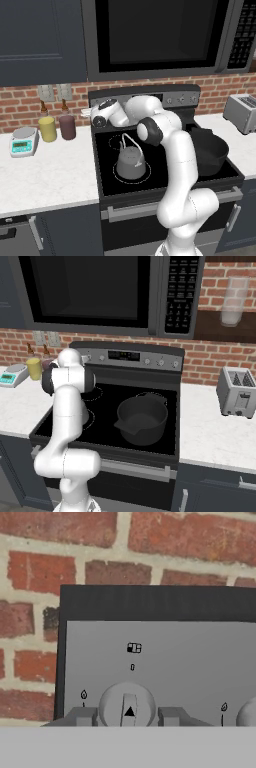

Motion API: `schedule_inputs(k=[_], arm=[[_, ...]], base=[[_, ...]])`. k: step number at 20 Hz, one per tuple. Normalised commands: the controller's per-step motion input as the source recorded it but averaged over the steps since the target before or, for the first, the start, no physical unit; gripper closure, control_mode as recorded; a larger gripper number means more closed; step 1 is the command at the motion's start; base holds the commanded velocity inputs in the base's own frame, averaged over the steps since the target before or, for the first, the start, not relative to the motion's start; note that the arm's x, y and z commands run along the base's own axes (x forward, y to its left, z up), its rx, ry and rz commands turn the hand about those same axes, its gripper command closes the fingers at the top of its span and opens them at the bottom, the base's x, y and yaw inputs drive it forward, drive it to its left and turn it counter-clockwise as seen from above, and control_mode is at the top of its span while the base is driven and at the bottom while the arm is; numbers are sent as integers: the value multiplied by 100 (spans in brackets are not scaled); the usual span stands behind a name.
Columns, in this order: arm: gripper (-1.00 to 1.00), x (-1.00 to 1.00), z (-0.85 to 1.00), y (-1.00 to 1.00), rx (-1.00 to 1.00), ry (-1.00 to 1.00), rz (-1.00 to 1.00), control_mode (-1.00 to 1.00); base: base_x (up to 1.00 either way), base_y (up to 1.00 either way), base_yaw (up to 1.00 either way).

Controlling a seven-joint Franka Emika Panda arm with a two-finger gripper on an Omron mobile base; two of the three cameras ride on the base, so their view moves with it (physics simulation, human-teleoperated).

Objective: Pick the kettle from the counter and place it on a stove burner. Then turn the burner on.

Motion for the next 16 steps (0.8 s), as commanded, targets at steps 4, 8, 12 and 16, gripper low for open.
schedule_inputs(k=[4,8,12,16], arm=[[100,0,0,0,-2,0,0,-100],[100,0,0,0,-9,0,0,-100],[100,0,0,0,-15,0,0,-100],[100,0,0,0,-18,1,0,-100]], base=[[0,0,0],[0,0,0],[0,0,0],[0,0,0]])
